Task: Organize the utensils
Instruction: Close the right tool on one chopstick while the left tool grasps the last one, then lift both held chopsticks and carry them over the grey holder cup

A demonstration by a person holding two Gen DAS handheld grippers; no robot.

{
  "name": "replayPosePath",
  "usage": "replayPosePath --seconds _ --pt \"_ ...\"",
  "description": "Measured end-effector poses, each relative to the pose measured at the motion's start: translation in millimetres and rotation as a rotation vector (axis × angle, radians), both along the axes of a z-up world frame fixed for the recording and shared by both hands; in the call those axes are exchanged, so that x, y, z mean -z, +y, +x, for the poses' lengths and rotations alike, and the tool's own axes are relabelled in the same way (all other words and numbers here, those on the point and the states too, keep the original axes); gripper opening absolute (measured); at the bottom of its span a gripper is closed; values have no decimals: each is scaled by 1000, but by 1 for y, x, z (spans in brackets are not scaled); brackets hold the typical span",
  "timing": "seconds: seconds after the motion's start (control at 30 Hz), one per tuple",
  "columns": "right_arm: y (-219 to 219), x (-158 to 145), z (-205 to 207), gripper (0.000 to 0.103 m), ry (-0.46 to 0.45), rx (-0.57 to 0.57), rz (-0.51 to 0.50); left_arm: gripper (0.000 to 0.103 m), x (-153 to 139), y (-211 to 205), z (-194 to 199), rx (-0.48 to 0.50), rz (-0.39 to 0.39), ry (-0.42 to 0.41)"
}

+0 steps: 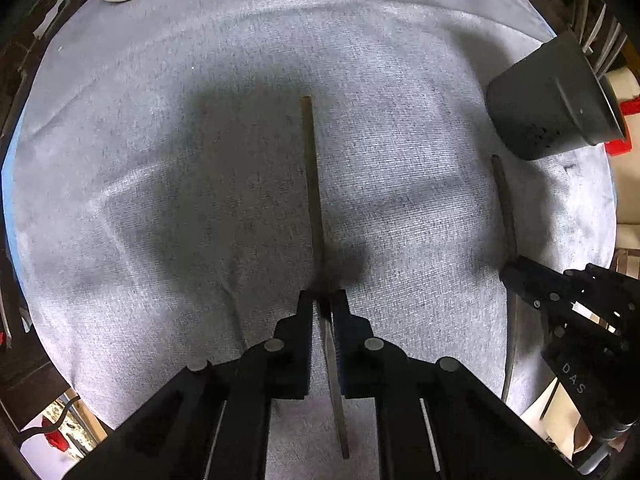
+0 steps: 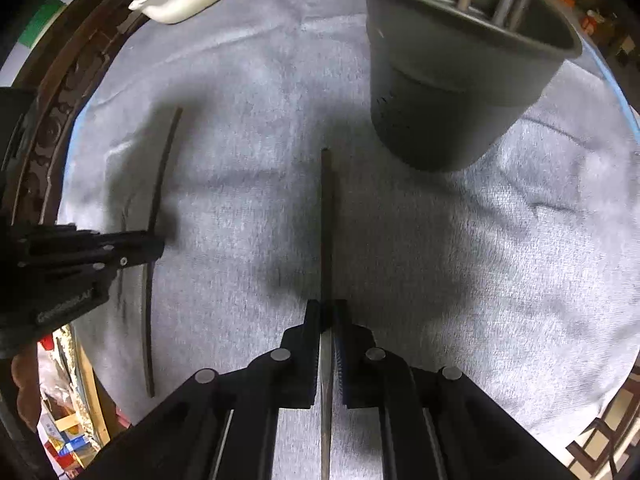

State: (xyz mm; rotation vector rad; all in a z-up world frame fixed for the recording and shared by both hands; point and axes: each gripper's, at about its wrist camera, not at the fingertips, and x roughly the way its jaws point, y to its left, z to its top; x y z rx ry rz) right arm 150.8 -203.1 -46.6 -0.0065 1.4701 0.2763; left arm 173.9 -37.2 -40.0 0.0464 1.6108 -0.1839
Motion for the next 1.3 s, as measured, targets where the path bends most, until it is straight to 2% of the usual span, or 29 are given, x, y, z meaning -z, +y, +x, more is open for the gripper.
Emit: replayPosePath --seconds 0.1,0.2,0.3,0.43,0.53,0.6,0.73,0.87,0.9,1.0,1.03,1.1,1.3 --pt "5 -1 8 10 -3 -4 -27 23 -1 -2 10 7 -18 10" --pt "11 -1 14 10 -5 -15 -50 24 -3 -4 14 12 -13 -7" --pt "17 -3 12 9 -12 -29 -57 5 -1 -4 16 20 -8 -26" --pt "10 -9 1 6 -33 -18 -16 5 -7 19 13 -37 -79 -57" --pt "2 -23 -15 6 -94 0 43 5 -21 37 5 -79 -112 -117" --pt "-8 -36 -25 6 -142 38 103 5 -36 51 -3 -124 -134 -193" --pt "-36 -73 -45 6 -307 143 183 5 -72 65 -25 -201 -176 -374" --pt "-60 -107 -56 6 -487 255 212 5 -97 69 -40 -275 -133 -567" --pt "-63 -112 -58 6 -531 277 206 5 -99 67 -44 -285 -120 -597" --pt "-67 -132 -63 6 -679 317 127 5 -109 53 -59 -297 -67 -773" --pt "-65 -135 -66 6 -734 332 95 5 -108 52 -62 -293 -62 -807" --pt "-66 -143 -71 6 -796 335 49 5 -109 44 -72 -280 -35 -901" --pt "-51 -146 -94 7 -905 308 -12 5 -100 38 -98 -272 3 -992"
